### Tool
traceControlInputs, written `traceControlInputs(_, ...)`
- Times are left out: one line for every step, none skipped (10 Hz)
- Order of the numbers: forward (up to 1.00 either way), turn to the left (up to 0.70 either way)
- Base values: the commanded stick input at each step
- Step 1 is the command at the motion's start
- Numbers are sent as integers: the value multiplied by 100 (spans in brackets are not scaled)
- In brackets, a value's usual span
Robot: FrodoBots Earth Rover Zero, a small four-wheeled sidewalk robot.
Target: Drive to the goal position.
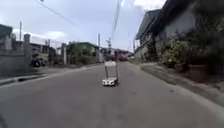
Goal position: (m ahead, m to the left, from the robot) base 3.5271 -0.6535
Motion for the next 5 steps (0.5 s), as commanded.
traceControlInputs(100,0)
traceControlInputs(100,0)
traceControlInputs(100,0)
traceControlInputs(100,0)
traceControlInputs(100,0)
